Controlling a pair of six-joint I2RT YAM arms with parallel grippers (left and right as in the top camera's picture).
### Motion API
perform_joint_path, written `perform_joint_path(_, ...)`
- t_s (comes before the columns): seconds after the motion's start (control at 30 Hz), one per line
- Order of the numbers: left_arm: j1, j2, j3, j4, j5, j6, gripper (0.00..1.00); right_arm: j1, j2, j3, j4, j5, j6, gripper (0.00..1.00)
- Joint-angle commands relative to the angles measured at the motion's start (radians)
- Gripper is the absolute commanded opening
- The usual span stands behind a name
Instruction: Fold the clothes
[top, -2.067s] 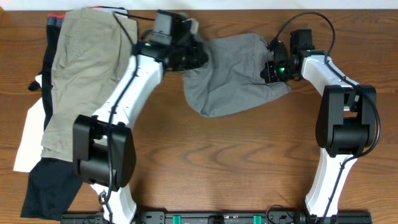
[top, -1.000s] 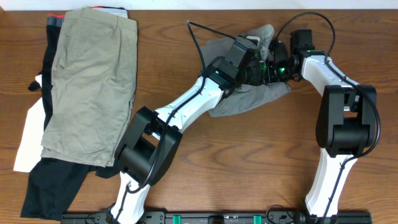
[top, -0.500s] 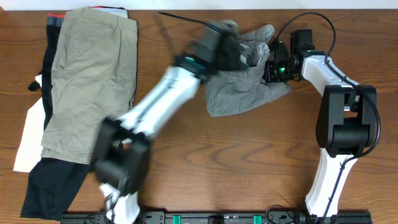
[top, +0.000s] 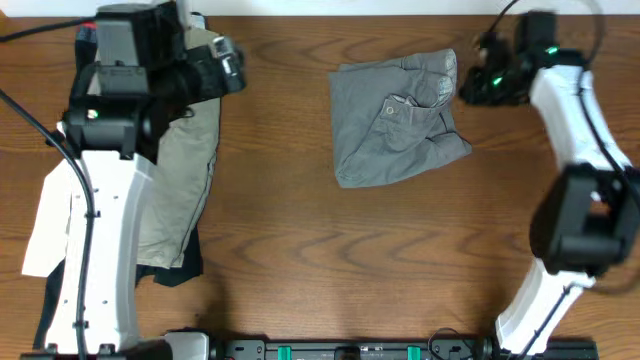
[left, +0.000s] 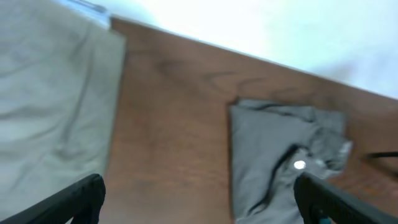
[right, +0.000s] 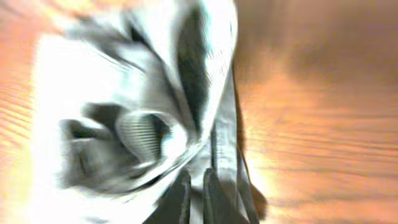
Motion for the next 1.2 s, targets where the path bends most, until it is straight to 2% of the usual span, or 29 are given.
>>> perform_joint_path(0.0,0.018,0.012,-0.004,-0.008,0.013,0.056,0.98,0.010,-0.133,0.043,-0.034,0.021,0.090,0.11)
perform_joint_path(0.2,0.021,0.014,-0.005,-0.006,0.011,0.088,0.98,0.103,-0.162,0.035,-0.083,0.028,0.109,0.40)
perform_joint_path(0.33,0.021,0.022,-0.006,-0.007,-0.018,0.129,0.98,0.202,-0.108,0.017,-0.072,0.032,-0.084,0.58)
perform_joint_path(0.43,0.021,0.031,-0.006,-0.013,-0.018,0.190,0.98,0.248,-0.053,0.017,-0.057,0.074,-0.172,0.65)
perform_joint_path(0.6,0.021,0.052,-0.007,-0.025,-0.018,0.232,0.98,0.263,0.043,0.017,-0.051,0.084,-0.312,0.67)
perform_joint_path(0.73,0.021,0.070,-0.007,-0.025,-0.017,0.234,0.98,0.263,0.103,0.017,-0.057,0.079,-0.383,0.64)
perform_joint_path(0.83,0.021,0.079,-0.007,-0.024,-0.017,0.234,0.98,0.263,0.122,0.017,-0.062,0.070,-0.384,0.59)
perform_joint_path(0.9,0.021,0.080,-0.007,-0.024,-0.017,0.234,0.98,0.263,0.122,0.017,-0.069,0.047,-0.384,0.47)
perform_joint_path(0.97,0.021,0.080,-0.007,-0.024,-0.018,0.234,0.98,0.263,0.118,0.019,-0.084,0.015,-0.385,0.31)
perform_joint_path(1.07,0.021,0.080,-0.007,-0.024,-0.017,0.234,0.98,0.263,0.110,0.022,-0.131,0.006,-0.384,0.01)
perform_joint_path(1.17,0.021,0.080,-0.007,-0.024,-0.017,0.234,0.98,0.256,0.084,0.022,-0.196,0.011,-0.357,0.01)
